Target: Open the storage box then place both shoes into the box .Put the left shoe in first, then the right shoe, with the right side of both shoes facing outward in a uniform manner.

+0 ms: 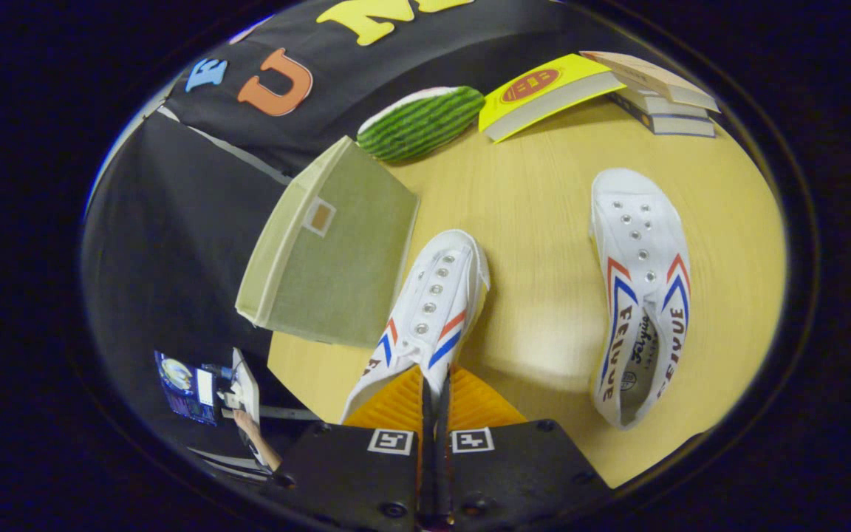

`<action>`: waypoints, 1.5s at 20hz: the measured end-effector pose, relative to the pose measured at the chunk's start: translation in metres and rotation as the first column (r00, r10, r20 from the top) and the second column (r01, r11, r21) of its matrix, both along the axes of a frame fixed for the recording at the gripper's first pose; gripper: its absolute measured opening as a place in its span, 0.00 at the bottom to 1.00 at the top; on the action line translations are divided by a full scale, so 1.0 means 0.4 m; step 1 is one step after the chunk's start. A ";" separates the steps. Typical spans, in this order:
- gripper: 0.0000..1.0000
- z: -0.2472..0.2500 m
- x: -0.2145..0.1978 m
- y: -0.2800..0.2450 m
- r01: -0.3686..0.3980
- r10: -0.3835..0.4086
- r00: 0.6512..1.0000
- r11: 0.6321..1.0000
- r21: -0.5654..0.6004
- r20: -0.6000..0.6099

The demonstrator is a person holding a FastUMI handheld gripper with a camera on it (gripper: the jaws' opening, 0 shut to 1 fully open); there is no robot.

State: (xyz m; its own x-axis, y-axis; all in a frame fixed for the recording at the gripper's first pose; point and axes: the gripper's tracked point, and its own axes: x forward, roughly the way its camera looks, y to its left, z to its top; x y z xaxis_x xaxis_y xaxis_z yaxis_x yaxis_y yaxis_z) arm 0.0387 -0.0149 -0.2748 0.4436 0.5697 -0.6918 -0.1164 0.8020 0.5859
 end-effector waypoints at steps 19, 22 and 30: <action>0.05 0.478 0.174 0.372 0.064 -0.116 0.911 0.988 0.143 0.396; 0.05 0.396 0.213 0.473 0.073 -0.120 0.924 0.988 0.139 0.362; 0.05 0.209 0.277 0.597 0.164 -0.194 0.944 0.978 0.130 0.268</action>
